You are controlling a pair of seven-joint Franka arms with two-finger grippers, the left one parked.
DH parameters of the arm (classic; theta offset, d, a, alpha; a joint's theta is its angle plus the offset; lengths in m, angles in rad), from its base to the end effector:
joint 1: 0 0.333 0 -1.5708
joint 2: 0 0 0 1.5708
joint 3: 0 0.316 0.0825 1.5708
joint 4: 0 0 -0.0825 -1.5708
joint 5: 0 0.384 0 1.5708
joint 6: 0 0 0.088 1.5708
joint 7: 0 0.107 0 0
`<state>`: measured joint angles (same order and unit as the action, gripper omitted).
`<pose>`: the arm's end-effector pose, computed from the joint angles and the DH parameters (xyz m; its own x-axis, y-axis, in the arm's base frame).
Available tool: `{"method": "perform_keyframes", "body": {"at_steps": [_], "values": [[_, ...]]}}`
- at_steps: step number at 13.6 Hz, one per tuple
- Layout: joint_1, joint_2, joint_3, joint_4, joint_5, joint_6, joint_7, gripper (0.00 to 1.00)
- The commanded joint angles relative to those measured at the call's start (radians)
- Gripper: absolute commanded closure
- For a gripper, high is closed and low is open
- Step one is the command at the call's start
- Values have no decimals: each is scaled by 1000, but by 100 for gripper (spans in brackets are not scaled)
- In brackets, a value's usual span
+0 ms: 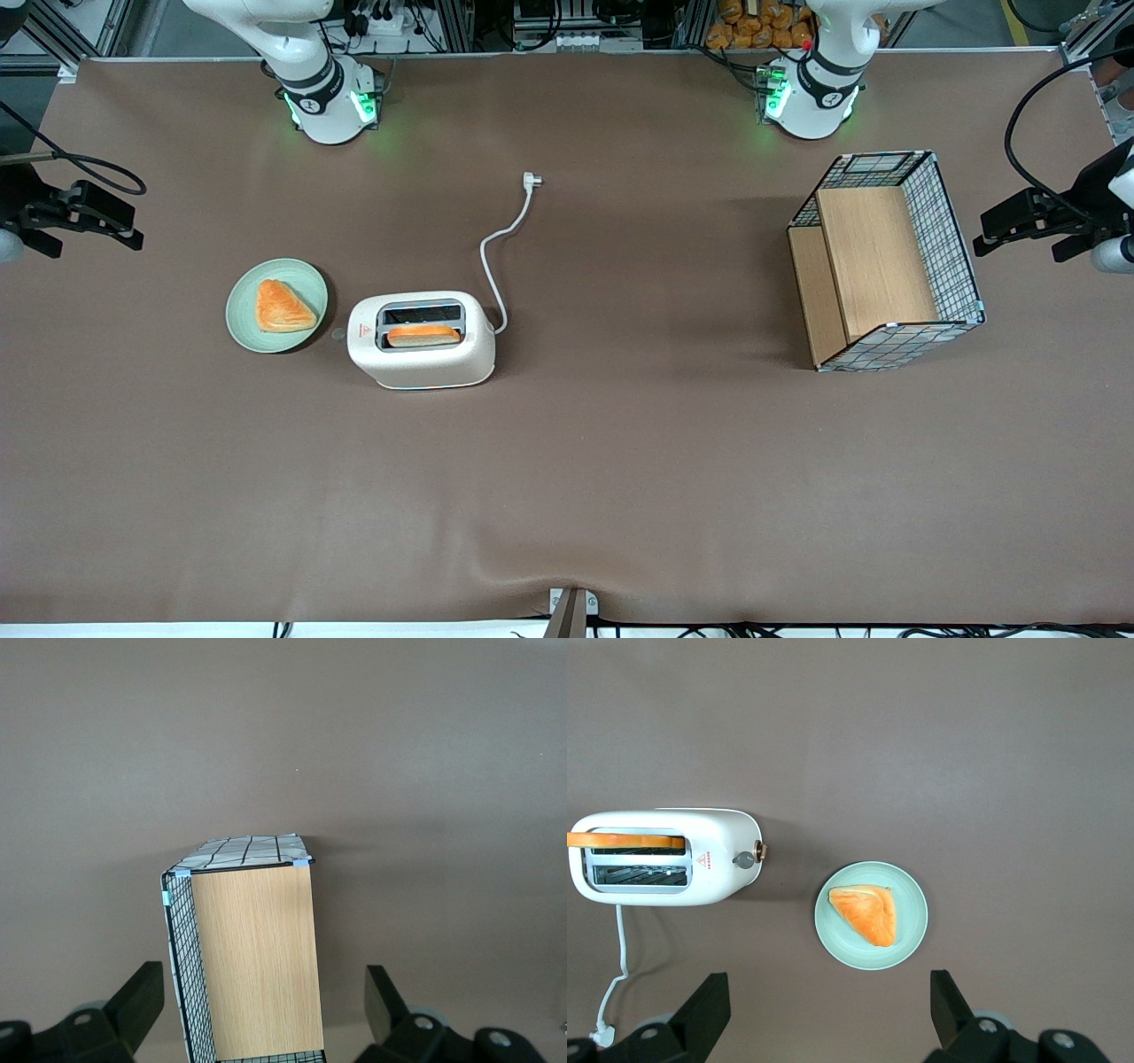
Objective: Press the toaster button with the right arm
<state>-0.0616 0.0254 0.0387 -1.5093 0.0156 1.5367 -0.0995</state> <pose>0.5594 -0.0114 0.6363 0.9970 0.0770 0.0037 0.0771 -0.9969 -0.0163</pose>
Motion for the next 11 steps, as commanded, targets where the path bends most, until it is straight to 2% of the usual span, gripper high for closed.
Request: {"method": "perform_keyframes", "body": {"at_steps": [1, 11], "values": [[-14, 13, 3, 27, -16, -15, 17, 0], [-24, 5, 3, 27, -16, -18, 15, 0]]}}
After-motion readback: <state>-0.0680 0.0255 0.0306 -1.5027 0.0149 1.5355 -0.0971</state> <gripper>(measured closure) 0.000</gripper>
